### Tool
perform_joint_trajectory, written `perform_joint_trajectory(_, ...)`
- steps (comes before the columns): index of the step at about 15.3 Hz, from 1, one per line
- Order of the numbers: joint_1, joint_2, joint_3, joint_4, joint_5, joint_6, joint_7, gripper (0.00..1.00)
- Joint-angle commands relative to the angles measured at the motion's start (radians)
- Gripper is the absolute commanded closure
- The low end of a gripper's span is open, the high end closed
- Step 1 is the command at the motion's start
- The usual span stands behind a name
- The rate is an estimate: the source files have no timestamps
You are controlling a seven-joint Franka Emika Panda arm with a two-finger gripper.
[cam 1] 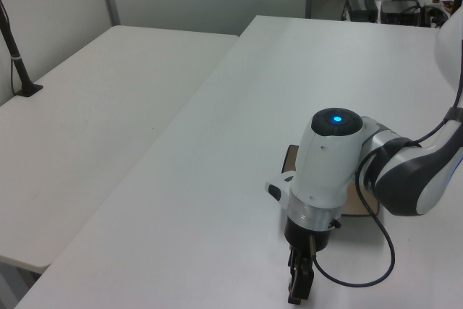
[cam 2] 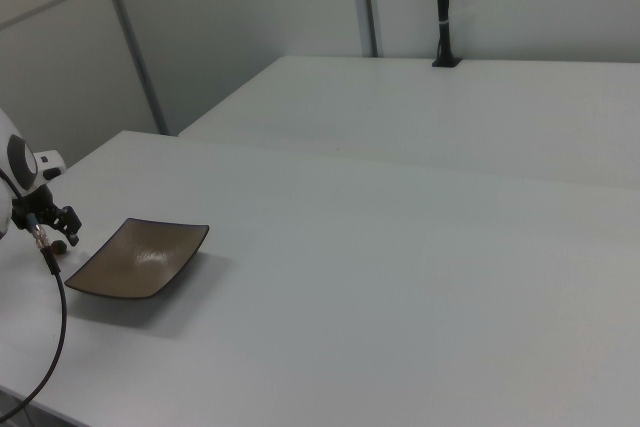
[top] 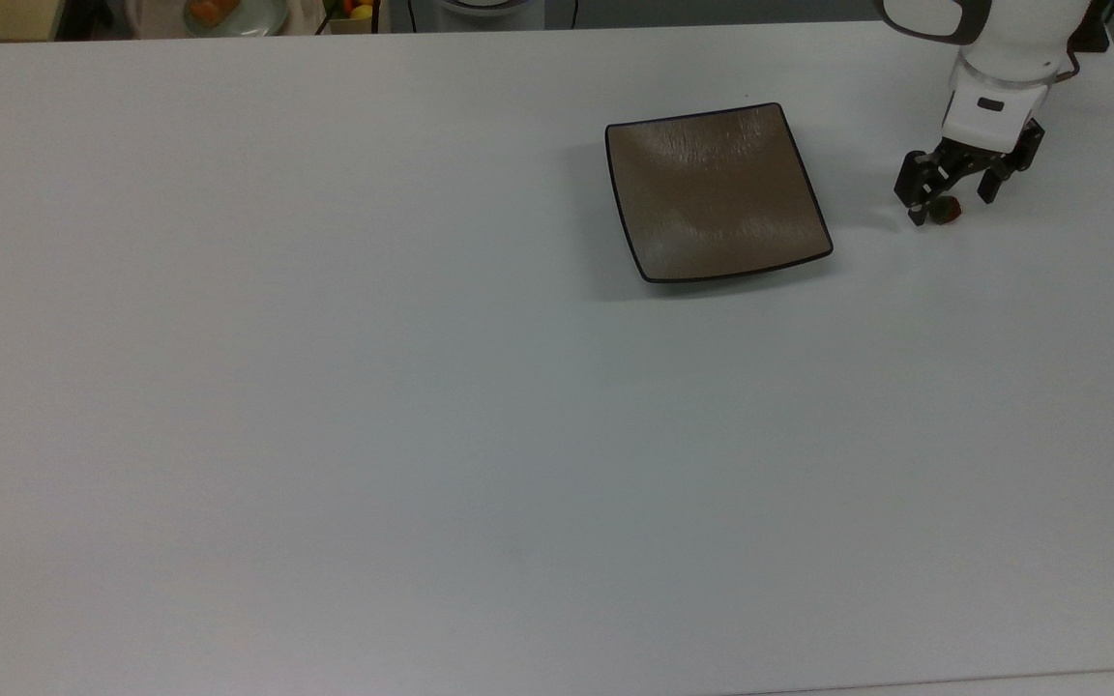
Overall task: Strawberries on a ceramic plate
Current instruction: 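Lower the gripper and close it on the red strawberry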
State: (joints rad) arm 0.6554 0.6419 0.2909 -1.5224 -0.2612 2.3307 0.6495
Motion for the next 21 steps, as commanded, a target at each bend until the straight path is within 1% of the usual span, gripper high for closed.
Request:
perform_joint_trajectory(1, 0.009, 0.009, -0.006, 0.013, -0.035, 0.016, 0.01, 0.31)
perform_joint_trajectory(3, 0.007, 0.007, -0.006, 0.013, -0.035, 0.016, 0.007, 0.5)
perform_joint_trajectory(5, 0.006, 0.004, -0.006, 0.013, -0.035, 0.013, 0.007, 0.72)
perform_joint_trajectory(6, 0.004, 0.001, -0.006, 0.013, -0.033, 0.012, 0.009, 0.81)
perform_joint_trajectory(7, 0.003, -0.001, -0.006, 0.011, -0.033, 0.01, 0.009, 0.86)
perform_joint_trajectory(10, 0.003, -0.008, -0.006, 0.008, -0.033, 0.004, 0.009, 0.88)
perform_joint_trajectory(12, 0.0, -0.031, -0.004, 0.004, -0.03, -0.001, 0.01, 0.88)
perform_joint_trajectory(15, -0.008, -0.088, -0.004, -0.013, -0.016, -0.026, 0.01, 0.88)
perform_joint_trajectory(19, -0.025, -0.169, -0.004, -0.013, -0.004, -0.117, 0.01, 0.88)
perform_joint_trajectory(21, -0.042, -0.224, -0.004, -0.013, 0.037, -0.183, 0.004, 0.88)
